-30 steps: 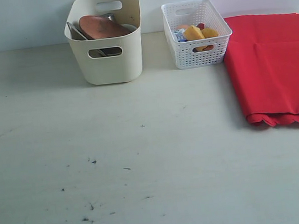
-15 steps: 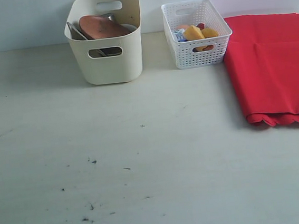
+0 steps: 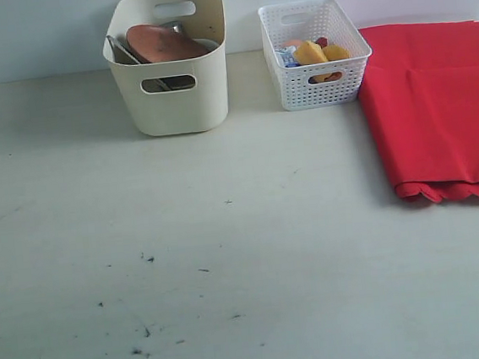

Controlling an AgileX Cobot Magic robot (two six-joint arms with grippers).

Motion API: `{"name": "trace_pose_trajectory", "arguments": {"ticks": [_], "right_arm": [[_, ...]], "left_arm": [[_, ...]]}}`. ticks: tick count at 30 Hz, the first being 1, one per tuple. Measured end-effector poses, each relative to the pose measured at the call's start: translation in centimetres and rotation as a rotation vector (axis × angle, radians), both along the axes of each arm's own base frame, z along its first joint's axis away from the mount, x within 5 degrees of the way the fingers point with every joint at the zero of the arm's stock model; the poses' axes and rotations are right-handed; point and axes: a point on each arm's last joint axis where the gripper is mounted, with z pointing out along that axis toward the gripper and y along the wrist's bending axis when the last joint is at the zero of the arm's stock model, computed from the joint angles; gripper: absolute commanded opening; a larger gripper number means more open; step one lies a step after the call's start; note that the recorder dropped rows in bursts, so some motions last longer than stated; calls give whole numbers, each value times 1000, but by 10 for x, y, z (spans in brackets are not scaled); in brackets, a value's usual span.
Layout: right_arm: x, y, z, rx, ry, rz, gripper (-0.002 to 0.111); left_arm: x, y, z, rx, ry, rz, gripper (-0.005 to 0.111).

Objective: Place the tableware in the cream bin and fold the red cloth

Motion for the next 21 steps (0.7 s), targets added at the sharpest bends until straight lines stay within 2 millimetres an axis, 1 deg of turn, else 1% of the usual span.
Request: {"name": "trace_pose_trajectory", "arguments": {"ticks": [5, 8, 13, 16, 19, 21], "right_arm": [[-32, 0, 6, -48, -141, -10, 0], [-56, 1, 10, -62, -251, -36, 0], [-90, 2, 11, -80, -434, -56, 0], [-105, 3, 7, -118, -510, -43, 0], [-116, 4, 0, -150, -553, -29, 0], [-121, 5, -2, -180, -581, -15, 0]], "left_arm": [[0, 0, 0, 0, 0, 0, 1], [0, 0, 0, 0, 0, 0, 1], [0, 0, 0, 0, 2, 0, 1], [0, 0, 0, 0, 2, 0, 1], [0, 0, 0, 0, 2, 0, 1], [0, 0, 0, 0, 2, 0, 1]]}}
